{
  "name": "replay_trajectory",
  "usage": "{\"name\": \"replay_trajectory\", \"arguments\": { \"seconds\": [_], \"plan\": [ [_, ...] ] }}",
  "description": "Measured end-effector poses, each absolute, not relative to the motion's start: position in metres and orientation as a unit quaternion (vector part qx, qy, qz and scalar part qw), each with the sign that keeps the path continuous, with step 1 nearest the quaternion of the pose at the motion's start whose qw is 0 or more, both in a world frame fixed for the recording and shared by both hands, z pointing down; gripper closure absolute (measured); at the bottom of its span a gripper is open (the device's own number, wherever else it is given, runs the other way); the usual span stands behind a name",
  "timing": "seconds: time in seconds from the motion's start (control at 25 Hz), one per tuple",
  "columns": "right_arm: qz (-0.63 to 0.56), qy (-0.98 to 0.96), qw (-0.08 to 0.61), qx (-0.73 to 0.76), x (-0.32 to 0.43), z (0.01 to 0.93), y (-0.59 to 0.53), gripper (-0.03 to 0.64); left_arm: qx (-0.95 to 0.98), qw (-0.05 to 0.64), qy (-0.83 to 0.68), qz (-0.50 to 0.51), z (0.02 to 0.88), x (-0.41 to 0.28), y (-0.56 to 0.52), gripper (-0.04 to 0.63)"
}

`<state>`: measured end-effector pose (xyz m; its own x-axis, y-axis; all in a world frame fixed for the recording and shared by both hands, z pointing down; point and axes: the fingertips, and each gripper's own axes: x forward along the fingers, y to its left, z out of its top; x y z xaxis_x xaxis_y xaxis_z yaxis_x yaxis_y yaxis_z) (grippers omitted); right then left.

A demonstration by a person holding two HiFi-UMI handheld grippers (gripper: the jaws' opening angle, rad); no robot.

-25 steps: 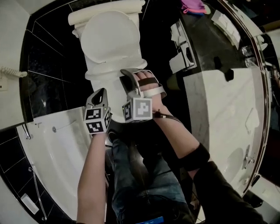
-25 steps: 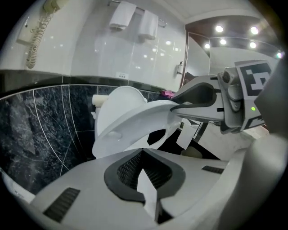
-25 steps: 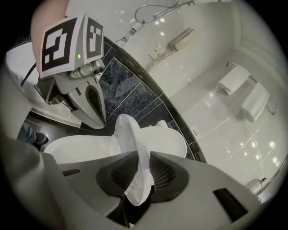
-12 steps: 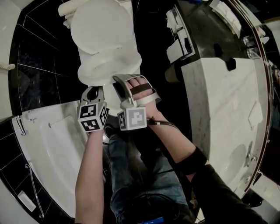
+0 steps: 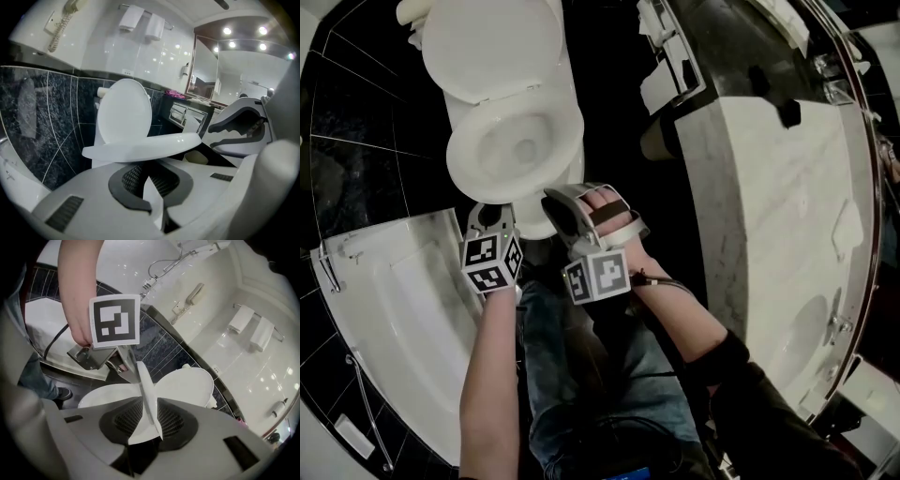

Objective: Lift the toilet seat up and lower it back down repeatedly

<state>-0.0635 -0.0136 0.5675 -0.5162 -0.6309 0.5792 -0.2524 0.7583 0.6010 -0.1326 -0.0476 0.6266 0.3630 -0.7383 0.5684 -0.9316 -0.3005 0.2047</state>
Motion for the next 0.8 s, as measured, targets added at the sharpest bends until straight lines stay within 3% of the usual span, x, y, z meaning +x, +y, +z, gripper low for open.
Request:
{"name": "replay_trajectory", "arguments": {
  "seconds": [0.44, 0.8],
  "plan": [
    [-0.151, -0.841, 0.382, 0.353, -0.012, 0.621, -0.002, 0.598, 0.783, 0.25, -0.535, 0.195, 0.714, -0.124, 0.005, 0.611],
    [-0.093, -0.843, 0.355, 0.394, 0.002, 0.677, -0.003, 0.6, 0.789, 0.232, -0.527, 0.214, 0.785, -0.121, 0.034, 0.611]
  ]
}}
